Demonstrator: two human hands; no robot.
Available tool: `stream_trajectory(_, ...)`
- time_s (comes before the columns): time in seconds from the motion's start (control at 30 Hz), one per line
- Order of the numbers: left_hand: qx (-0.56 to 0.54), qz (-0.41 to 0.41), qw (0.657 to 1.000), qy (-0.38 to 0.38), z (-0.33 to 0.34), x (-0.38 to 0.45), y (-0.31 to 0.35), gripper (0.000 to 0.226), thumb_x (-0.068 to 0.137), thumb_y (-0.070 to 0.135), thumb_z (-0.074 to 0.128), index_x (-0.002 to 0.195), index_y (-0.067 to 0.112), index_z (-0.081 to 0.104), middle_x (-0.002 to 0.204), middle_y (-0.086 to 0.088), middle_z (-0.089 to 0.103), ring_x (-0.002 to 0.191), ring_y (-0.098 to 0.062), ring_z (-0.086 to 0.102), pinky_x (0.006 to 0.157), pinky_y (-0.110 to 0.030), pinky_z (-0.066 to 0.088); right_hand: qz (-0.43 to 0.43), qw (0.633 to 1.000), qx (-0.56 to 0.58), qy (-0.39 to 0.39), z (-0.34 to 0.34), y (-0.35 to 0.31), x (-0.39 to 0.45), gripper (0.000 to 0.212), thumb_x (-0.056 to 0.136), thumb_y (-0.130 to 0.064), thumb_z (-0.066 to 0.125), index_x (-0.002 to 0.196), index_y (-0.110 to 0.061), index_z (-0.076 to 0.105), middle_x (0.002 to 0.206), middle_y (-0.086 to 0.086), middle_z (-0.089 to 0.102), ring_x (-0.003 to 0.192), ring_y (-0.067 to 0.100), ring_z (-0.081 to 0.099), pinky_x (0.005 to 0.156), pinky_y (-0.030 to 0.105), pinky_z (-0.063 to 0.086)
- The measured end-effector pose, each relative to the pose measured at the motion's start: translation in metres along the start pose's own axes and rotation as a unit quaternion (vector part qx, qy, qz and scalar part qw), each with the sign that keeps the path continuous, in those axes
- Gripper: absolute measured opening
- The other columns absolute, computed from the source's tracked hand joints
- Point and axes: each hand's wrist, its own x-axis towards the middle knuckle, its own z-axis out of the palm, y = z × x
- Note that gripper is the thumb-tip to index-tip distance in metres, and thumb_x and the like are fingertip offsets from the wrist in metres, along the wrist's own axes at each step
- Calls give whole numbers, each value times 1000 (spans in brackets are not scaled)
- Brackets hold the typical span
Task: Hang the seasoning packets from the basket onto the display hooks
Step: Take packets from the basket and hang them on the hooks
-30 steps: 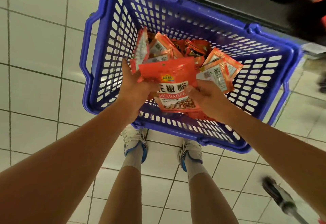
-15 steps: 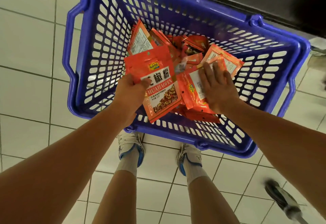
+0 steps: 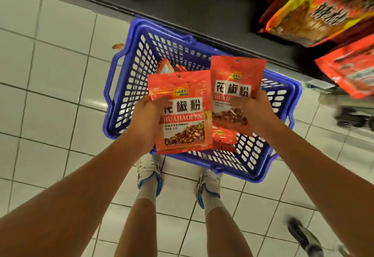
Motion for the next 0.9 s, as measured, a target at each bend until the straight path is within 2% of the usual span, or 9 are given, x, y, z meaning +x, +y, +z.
stream_trajectory(0.1,-19,42,999,-23,3,-39,33,33,95,25,67,124,10,64,107,-11,77,95,-32,76,82,-50,62,109,981,153,-53,5,-52,-43,26,82,-23,78,107,-23,72,104,9,78,95,35,75,72,53,61)
stream_trajectory(0.2,-24,92,995,-22,6,-88,75,21,92,31,72,110,19,72,101,-9,79,91,-31,77,78,-49,62,152,969,181,-72,7,-112,-90,57,69,-48,74,118,-19,70,111,14,76,99,38,74,65,50,62)
stream_trajectory(0.3,-17,138,990,-22,7,-145,120,6,91,28,74,88,26,79,94,-7,80,85,-26,78,67,-39,63,41,982,174,-67,7,-180,-140,38,77,-32,70,110,-14,72,105,13,77,96,35,75,70,48,63)
stream_trajectory(0.43,-22,184,982,-40,6,-234,186,4,89,22,75,90,19,78,95,-12,79,85,-29,78,70,-41,64,-93,991,87,-41,-5,-269,-211,10,87,-19,73,96,-20,77,103,8,77,96,28,73,87,51,56)
stream_trajectory(0.57,-40,244,967,-55,9,-335,247,16,90,12,73,105,7,71,93,-12,79,81,-26,77,66,-36,61,-163,979,126,3,-14,-352,-287,13,73,-18,75,86,-18,79,94,9,75,88,29,70,85,47,55)
stream_trajectory(0.67,-37,300,950,-74,14,-411,296,13,90,10,72,103,9,71,90,-9,78,79,-24,76,65,-35,60,-227,966,122,-2,-23,-414,-348,31,75,-54,82,95,-30,80,101,6,79,95,28,75,86,48,59)
stream_trajectory(0.73,-30,343,935,-85,19,-460,329,10,90,11,71,100,11,71,88,-8,78,76,-23,75,62,-35,59,-282,953,109,21,-32,-456,-388,40,73,-64,78,94,-30,79,98,3,79,93,28,73,89,55,58)
stream_trajectory(0.83,-38,405,909,-91,34,-528,379,5,94,19,67,96,16,71,83,-5,77,69,-19,72,61,-35,58,-357,922,136,58,-50,-525,-440,23,75,-47,79,83,-25,78,86,1,77,83,26,70,84,59,59)
stream_trajectory(0.9,-50,448,888,-88,45,-568,412,9,98,20,63,95,15,71,79,0,76,65,-14,71,58,-30,57,-400,899,166,64,-63,-570,-471,16,70,-36,79,79,-22,78,80,0,76,74,21,71,73,48,61)
